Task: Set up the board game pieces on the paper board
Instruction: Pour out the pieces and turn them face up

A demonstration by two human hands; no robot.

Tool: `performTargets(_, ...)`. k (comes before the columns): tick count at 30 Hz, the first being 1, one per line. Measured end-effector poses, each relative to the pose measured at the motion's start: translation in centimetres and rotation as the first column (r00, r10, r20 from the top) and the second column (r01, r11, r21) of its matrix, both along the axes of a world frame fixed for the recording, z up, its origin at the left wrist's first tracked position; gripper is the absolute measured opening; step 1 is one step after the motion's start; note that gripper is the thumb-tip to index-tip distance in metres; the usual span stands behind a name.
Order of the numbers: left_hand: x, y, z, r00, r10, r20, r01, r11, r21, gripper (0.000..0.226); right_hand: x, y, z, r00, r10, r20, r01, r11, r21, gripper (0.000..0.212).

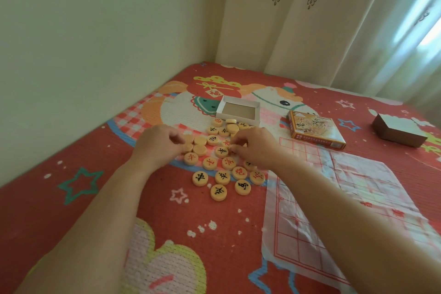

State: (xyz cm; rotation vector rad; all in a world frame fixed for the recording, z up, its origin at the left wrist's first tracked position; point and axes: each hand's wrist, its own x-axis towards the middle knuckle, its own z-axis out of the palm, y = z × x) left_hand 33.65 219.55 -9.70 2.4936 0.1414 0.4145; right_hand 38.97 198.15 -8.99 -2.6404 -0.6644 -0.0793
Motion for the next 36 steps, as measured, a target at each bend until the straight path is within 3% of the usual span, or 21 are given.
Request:
performTargets(3,-0.5,0.2,0.4,0.988,-0.149,-0.048,0.147,0.989,-0.027,0.009,0.0,-0.1,-0.2,0.999,-0.033,-0.024,0.035,0.997,0.075,0.015)
performTargets(6,-0.6,-0.6,0.0,0.971,-0.217,-0.101,0.228,0.967,0.116,0.015,0.2,-0.4,-0.4,0.994,-0.090,-0.057,0.093,0.994,0.057,0.012)
performTargets(9,-0.2,-1.1,-0.6,0.975,-0.220,-0.023,0.220,0.959,0.179,0.019,0.4,-0.6,-0.3,0.994,-0.099,-0.052,0.102,0.993,0.059,0.010)
performTargets(12,0.3,-1.4,-1.0,0.981,-0.173,0.083,0.160,0.976,0.146,0.019,0.6,-0.8,0.0,0.992,-0.123,-0.022,0.124,0.988,0.093,0.023)
performTargets(16,0.8,-0.6,-1.1,0.991,-0.133,-0.032,0.137,0.979,0.150,0.029,1.3,-0.9,0.2,0.983,-0.155,-0.099,0.155,0.988,-0.006,0.035)
performTargets(20,0.8,0.1,-0.9,0.976,-0.185,-0.119,0.202,0.967,0.157,0.033,1.7,-0.7,0.7,0.987,-0.133,-0.093,0.132,0.991,-0.022,0.016)
performTargets(28,1.1,-0.1,-1.4,0.988,-0.154,0.011,0.150,0.974,0.169,0.026,2.0,-0.4,0.5,0.991,-0.115,-0.066,0.118,0.992,0.050,0.016)
performTargets(31,0.9,-0.3,-1.3,0.989,-0.108,0.100,0.098,0.990,0.100,0.025,2.1,-0.7,0.3,0.987,-0.136,-0.081,0.142,0.986,0.085,0.019)
performTargets(36,1.1,0.2,-1.7,0.999,-0.046,0.025,0.045,0.998,0.046,0.014,2.1,-0.4,-0.1,0.983,-0.172,-0.062,0.175,0.984,0.042,0.013)
